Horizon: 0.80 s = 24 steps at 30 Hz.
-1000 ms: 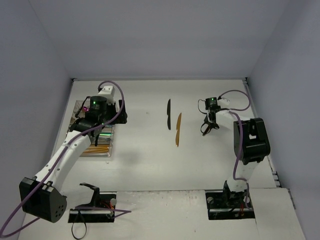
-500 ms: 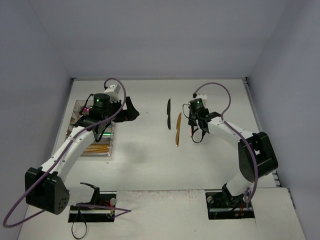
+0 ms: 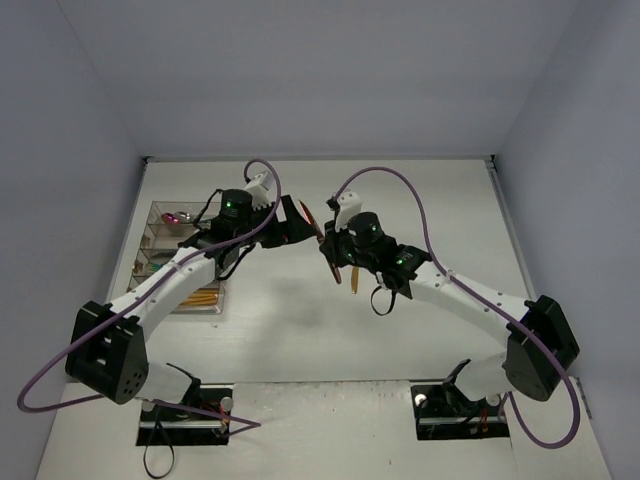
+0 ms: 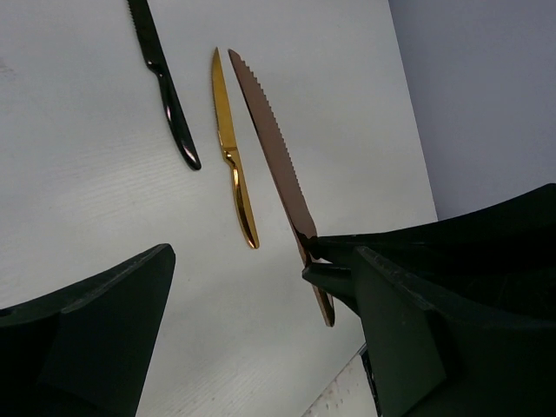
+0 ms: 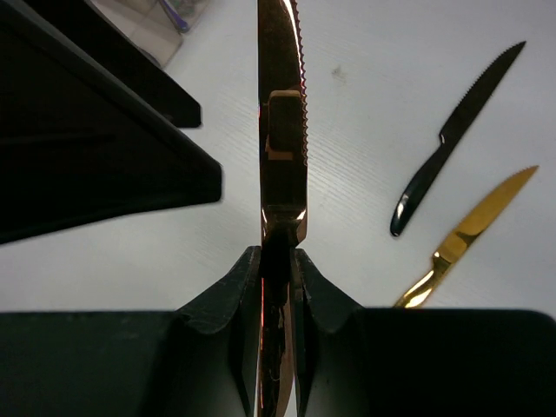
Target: Sort the eating utensils into containers
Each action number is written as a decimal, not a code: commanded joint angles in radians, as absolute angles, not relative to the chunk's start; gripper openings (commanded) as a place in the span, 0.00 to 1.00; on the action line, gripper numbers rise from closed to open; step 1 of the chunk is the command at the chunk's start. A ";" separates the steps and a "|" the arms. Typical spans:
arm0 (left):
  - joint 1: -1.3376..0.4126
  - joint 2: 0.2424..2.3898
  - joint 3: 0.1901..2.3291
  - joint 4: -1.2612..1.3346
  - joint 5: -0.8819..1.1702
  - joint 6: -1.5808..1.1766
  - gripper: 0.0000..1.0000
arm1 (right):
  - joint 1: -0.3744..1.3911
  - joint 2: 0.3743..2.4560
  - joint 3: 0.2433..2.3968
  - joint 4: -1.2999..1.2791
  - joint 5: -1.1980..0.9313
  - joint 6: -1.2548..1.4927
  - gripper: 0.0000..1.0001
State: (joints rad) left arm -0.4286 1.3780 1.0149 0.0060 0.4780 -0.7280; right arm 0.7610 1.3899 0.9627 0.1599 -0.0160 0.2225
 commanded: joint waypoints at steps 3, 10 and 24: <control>-0.457 1.391 1.071 0.128 0.482 -0.805 0.72 | 0.772 1.383 0.988 0.326 -0.084 0.248 0.00; -0.472 1.422 1.060 0.177 0.463 -0.855 0.52 | 0.773 1.396 0.976 0.375 -0.125 0.285 0.00; -0.485 1.433 1.011 0.263 0.443 -0.923 0.00 | 0.776 1.402 0.929 0.444 -0.136 0.332 0.01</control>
